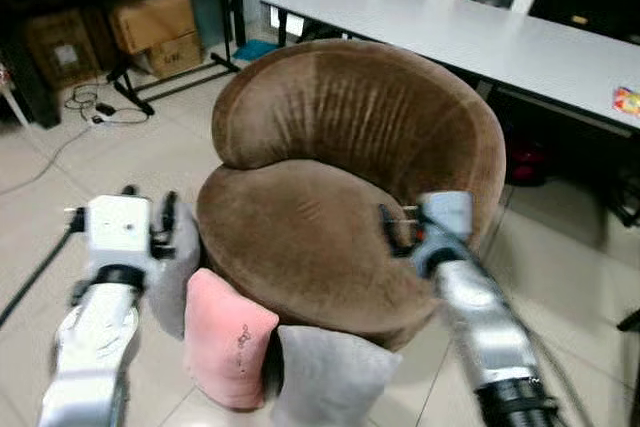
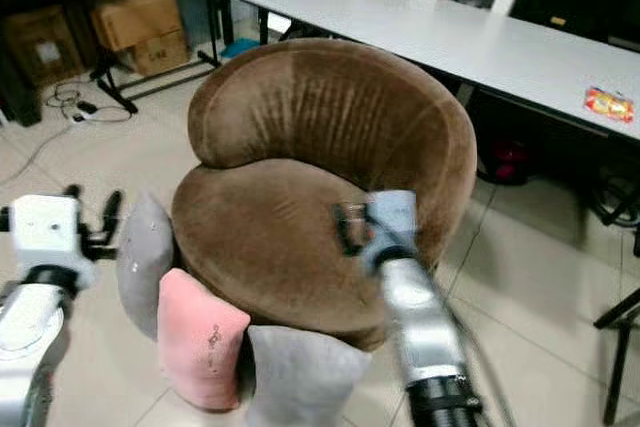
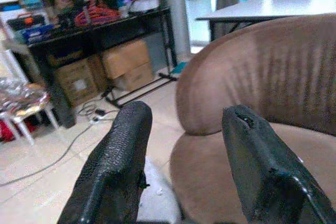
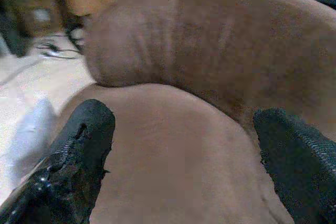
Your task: Move the pillow to the sofa from floor
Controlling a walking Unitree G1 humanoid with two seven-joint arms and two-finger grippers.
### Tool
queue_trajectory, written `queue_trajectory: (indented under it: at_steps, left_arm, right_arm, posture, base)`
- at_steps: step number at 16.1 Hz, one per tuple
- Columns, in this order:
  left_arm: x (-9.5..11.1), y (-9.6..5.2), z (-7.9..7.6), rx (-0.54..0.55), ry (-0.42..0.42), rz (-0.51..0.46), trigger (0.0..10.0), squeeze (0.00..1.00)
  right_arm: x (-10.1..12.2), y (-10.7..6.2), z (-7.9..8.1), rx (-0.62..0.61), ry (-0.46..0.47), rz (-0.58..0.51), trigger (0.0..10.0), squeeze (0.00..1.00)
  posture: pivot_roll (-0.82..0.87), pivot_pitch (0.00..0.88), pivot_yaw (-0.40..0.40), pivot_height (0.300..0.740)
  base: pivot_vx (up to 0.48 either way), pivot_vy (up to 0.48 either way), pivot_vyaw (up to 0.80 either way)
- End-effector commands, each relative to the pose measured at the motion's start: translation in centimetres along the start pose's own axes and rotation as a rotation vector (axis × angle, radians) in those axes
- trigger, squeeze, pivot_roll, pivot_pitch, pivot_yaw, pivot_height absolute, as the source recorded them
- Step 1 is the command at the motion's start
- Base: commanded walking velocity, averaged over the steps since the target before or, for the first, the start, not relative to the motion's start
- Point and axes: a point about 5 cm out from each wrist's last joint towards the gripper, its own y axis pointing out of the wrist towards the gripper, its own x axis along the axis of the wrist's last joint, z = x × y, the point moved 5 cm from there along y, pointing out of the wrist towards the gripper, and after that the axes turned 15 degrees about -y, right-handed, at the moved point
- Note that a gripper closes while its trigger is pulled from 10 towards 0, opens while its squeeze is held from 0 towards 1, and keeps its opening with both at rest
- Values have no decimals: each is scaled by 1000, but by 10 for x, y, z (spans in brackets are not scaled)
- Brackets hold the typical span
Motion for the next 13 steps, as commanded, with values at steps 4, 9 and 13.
queue_trajectory:
  at_steps: [4, 9, 13]
  left_arm:
    - [1, 1, -8, -29, -20, -6, 10000, 0]
    - [2, 2, -5, -1, 8, -16, 10000, 0]
    - [1, 2, -2, -14, 36, -19, 10000, 0]
  right_arm:
    - [3, 0, -15, -31, -29, -2, 10000, 0]
    - [0, 0, -18, -51, -4, 13, 10000, 0]
    - [-2, -2, -20, -63, 21, 14, 10000, 0]
  posture:
    - [10, 0, -44, 740]
    - [10, 0, -47, 740]
    - [10, 0, -46, 715]
  base:
    - [287, 0, 600]
    - [179, 0, 0]
    - [0, 0, 0]
